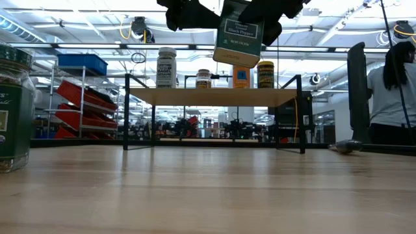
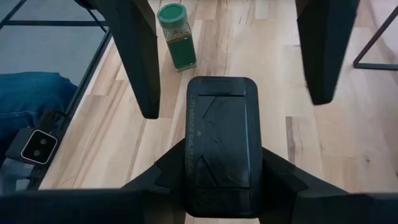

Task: Shelf spices
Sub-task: Remove the rectangular black seasoning bottle from the shelf

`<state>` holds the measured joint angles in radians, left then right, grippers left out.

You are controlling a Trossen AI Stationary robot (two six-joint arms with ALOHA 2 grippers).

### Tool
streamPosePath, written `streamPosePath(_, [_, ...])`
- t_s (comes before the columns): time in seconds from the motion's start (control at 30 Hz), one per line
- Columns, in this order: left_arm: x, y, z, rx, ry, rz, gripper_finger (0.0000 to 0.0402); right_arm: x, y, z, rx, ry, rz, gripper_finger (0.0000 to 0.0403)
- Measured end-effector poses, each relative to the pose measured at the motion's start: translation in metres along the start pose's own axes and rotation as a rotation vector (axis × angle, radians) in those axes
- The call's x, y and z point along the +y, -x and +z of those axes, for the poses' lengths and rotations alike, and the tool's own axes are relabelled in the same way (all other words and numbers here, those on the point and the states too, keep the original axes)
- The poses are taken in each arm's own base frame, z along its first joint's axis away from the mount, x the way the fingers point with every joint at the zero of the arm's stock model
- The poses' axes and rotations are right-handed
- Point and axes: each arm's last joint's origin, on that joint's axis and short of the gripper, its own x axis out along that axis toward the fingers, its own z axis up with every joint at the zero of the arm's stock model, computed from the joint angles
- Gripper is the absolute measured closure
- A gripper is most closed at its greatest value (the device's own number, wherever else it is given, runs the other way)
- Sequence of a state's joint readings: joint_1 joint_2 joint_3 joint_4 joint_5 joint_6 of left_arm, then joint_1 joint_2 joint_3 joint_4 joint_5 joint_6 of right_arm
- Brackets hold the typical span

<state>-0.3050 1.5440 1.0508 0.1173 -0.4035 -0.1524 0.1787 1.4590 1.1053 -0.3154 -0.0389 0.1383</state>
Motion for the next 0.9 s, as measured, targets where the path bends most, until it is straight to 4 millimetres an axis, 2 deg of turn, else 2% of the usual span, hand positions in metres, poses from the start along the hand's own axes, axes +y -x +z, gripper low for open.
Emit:
streamPosePath(0.37, [0.0004, 0.0000, -0.0002, 0.002, -0.005, 0.006, 0.0031, -0.0012, 0.0000, 0.0003, -0.007, -0.003, -0.041, 0.0275])
streamPosePath(0.67, [0.0020, -0.0006, -0.0001, 0.003, -0.008, 0.012, 0.0082, -0.0011, 0.0000, 0.0008, -0.012, -0.001, -0.041, 0.0275])
streamPosePath(0.9, [0.0022, -0.0007, 0.0000, 0.002, -0.008, 0.012, 0.0091, -0.0011, 0.0000, 0.0008, -0.012, 0.004, -0.041, 0.0275])
